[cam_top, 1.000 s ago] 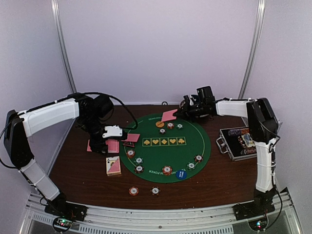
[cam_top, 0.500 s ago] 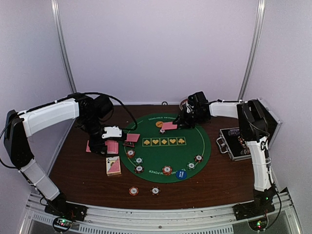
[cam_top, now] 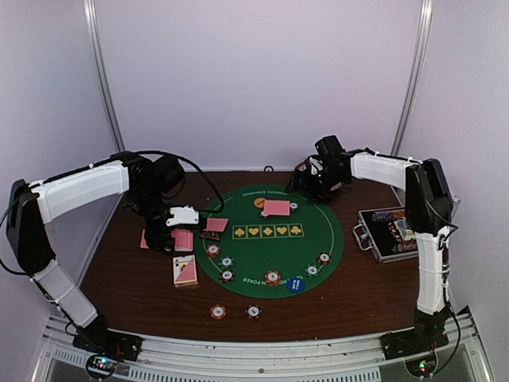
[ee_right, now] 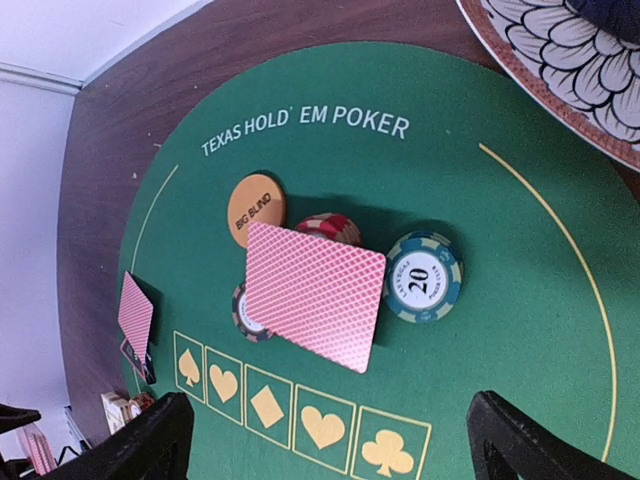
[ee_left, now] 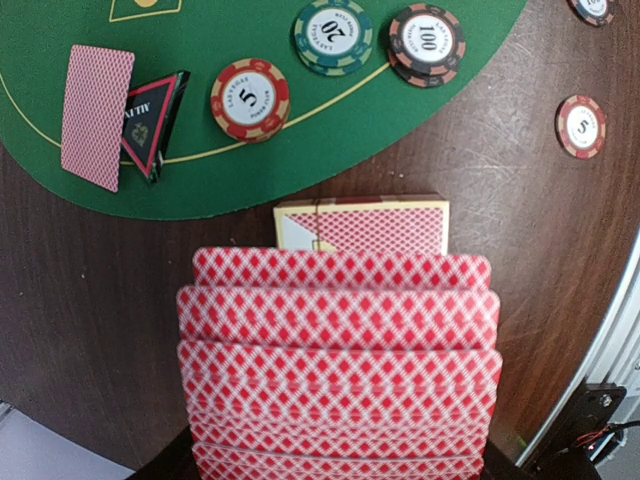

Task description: Distribute texas hold em gaming equipment

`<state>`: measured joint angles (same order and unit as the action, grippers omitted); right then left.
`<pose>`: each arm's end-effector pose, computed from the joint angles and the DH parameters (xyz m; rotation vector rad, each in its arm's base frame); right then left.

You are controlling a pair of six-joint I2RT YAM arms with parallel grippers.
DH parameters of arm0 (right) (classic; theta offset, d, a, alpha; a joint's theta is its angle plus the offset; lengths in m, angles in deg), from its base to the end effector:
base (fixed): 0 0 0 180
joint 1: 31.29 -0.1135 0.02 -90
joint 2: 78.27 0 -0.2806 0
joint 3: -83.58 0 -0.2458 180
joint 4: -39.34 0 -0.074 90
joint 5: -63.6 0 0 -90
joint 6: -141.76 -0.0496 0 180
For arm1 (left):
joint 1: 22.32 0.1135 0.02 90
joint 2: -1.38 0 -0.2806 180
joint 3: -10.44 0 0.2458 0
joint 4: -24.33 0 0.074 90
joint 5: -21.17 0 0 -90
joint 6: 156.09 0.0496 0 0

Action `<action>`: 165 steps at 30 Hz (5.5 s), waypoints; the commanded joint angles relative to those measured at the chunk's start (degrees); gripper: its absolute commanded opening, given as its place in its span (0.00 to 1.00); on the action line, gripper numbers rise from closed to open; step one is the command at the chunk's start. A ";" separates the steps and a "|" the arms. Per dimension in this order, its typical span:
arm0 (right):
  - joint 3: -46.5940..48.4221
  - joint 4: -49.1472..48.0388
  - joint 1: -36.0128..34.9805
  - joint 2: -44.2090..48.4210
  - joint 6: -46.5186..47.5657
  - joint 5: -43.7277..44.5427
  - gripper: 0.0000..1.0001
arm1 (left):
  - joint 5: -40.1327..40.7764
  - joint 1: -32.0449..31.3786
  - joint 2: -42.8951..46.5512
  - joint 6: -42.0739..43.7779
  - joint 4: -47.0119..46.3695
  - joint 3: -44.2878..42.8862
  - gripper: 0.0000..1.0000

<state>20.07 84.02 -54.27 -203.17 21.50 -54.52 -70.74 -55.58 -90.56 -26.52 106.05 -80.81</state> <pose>0.4461 0.2145 0.2135 -0.0520 2.6212 0.9756 0.2429 -0.1613 0.2685 1.7879 2.4181 -0.0391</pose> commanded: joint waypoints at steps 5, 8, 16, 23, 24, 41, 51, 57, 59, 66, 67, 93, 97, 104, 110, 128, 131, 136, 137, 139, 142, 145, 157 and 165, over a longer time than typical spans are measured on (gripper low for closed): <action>-6.72 6.73 -8.15 9.06 3.93 11.58 0.99 | -0.55 0.12 0.80 -0.02 0.04 -1.05 0.00; -8.11 9.45 -11.59 9.28 5.36 18.67 0.99 | -0.61 0.12 0.93 -0.11 0.00 -1.09 0.00; -12.84 7.28 -16.10 12.42 0.46 20.40 0.99 | -0.49 0.13 1.53 -0.46 0.08 -1.32 0.00; -14.29 6.40 -17.12 12.80 -1.37 23.16 0.99 | -0.30 0.16 2.11 -0.55 0.02 -1.28 0.00; -12.94 8.34 -17.64 11.97 -0.63 25.38 0.99 | -0.24 0.13 2.12 -0.56 0.00 -1.28 0.00; -26.84 -14.79 -14.58 20.56 -14.57 8.40 0.98 | -0.03 0.12 2.91 -0.64 -0.08 -1.21 0.00; -30.46 -38.72 -21.54 18.67 -26.80 -8.10 0.94 | -1.72 0.12 2.76 -1.88 -0.26 -2.65 0.00; -28.98 -52.77 -25.47 12.19 -34.72 -12.97 0.94 | -2.49 0.12 2.23 -2.22 0.05 -4.26 0.00; -28.57 -56.27 -26.15 10.21 -36.80 -13.66 0.93 | -2.68 0.12 2.19 -2.32 0.26 -4.71 0.00; -26.66 -63.20 -27.55 5.70 -41.08 -16.38 0.91 | -2.77 0.12 1.62 -2.44 0.55 -5.56 0.00; -26.34 -64.00 -27.64 5.27 -41.47 -16.62 0.91 | -2.88 0.12 1.47 -2.50 0.53 -5.66 0.00; -10.92 -75.75 -31.11 -9.35 -51.49 -21.88 0.95 | -2.76 0.12 -0.03 -2.67 1.37 -7.25 0.00; -8.05 -75.18 -31.74 -11.33 -51.76 -21.98 0.95 | -2.80 0.12 -0.19 -2.66 1.36 -7.34 0.00; -3.20 -76.14 -32.69 -15.08 -53.54 -22.01 0.98 | -2.71 0.12 -0.34 -2.66 1.32 -7.15 0.00; 0.35 -79.21 -33.28 -17.89 -56.40 -21.86 0.98 | -2.82 0.12 -0.49 -2.68 1.36 -7.16 0.00; 5.10 -59.94 -33.79 -18.89 -46.68 -18.74 0.91 | -2.63 0.12 -0.39 -2.81 1.49 -6.48 0.00; 4.79 -59.40 -33.64 -18.84 -46.61 -18.60 0.90 | -2.41 0.12 -0.18 -2.67 1.49 -6.29 0.00; 2.02 -57.66 -32.99 -17.25 -44.83 -17.72 0.87 | -2.22 0.12 0.01 -2.71 1.50 -6.27 0.00; 0.95 -57.26 -32.88 -16.80 -44.34 -17.55 0.86 | -2.17 0.12 0.05 -2.66 1.51 -6.28 0.00; -0.41 -56.65 -32.60 -16.00 -43.44 -17.33 0.85 | -2.15 0.12 0.09 -2.66 1.49 -6.29 0.00; -2.38 -55.06 -32.16 -14.44 -41.25 -16.91 0.84 | -2.19 0.13 0.10 -2.58 1.49 -6.46 0.00; -4.23 -55.12 -31.81 -13.29 -40.54 -16.79 0.83 | -2.17 0.12 0.05 -2.57 1.50 -6.44 0.00; 1.39 -69.80 -33.00 -16.35 -49.65 -22.08 0.87 | -2.90 0.12 -0.43 -2.75 1.57 -6.62 0.00; 9.26 -71.32 -34.49 -22.01 -53.73 -24.04 0.89 | -3.24 0.12 -0.52 -2.86 1.49 -6.64 0.00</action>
<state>25.47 15.45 -87.93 -223.28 -29.76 -76.53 -72.95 -55.54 -91.22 -28.75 107.67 -86.47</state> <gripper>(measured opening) 0.888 0.671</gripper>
